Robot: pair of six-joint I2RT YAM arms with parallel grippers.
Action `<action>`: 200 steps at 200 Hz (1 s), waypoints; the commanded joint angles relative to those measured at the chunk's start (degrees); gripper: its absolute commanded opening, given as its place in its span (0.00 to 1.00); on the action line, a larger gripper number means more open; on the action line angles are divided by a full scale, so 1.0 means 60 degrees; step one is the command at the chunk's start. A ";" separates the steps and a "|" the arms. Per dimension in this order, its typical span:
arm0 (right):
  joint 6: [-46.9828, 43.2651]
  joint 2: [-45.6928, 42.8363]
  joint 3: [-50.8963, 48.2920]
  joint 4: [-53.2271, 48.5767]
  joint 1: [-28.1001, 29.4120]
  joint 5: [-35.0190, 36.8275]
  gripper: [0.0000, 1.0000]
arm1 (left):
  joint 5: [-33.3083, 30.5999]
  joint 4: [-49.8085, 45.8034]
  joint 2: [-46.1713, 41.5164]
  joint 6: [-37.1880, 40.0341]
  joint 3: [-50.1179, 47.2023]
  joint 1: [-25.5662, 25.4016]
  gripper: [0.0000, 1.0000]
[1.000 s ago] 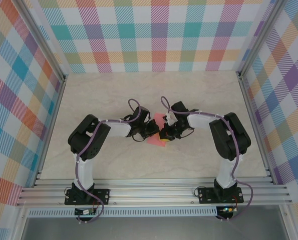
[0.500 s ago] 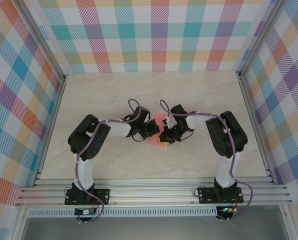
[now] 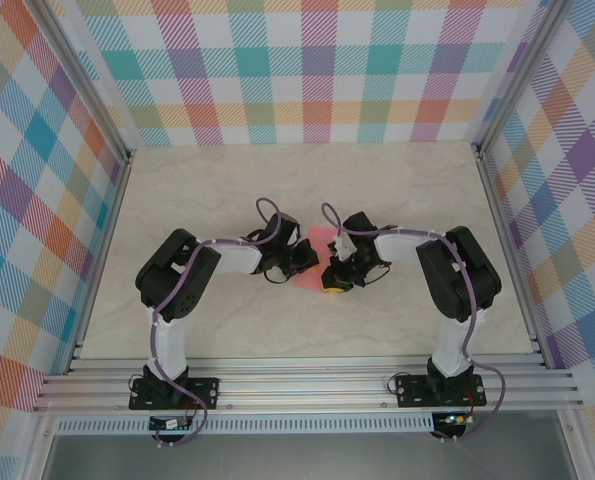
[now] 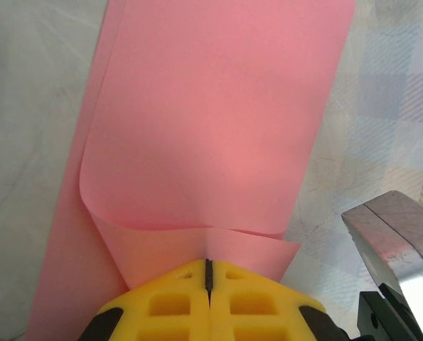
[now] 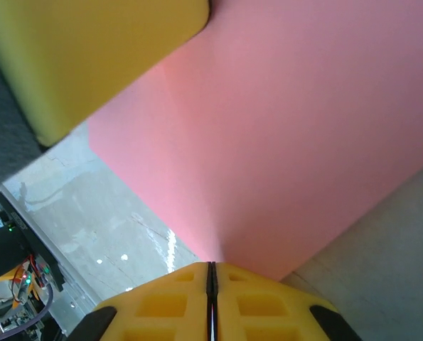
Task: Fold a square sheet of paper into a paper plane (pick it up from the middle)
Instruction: Fold the triangle a second time at the center of the table.
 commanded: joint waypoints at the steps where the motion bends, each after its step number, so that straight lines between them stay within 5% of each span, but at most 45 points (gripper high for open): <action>1: -0.0302 0.0007 -0.0265 -0.0398 0.0030 0.0372 0.10 | -0.0127 -0.0803 0.0008 0.0148 -0.0186 0.0007 0.00; 200: -0.0028 -0.1448 -0.1345 0.0185 -0.0268 0.0019 0.10 | -0.0124 -0.0696 -0.0078 0.0150 -0.0295 -0.0001 0.00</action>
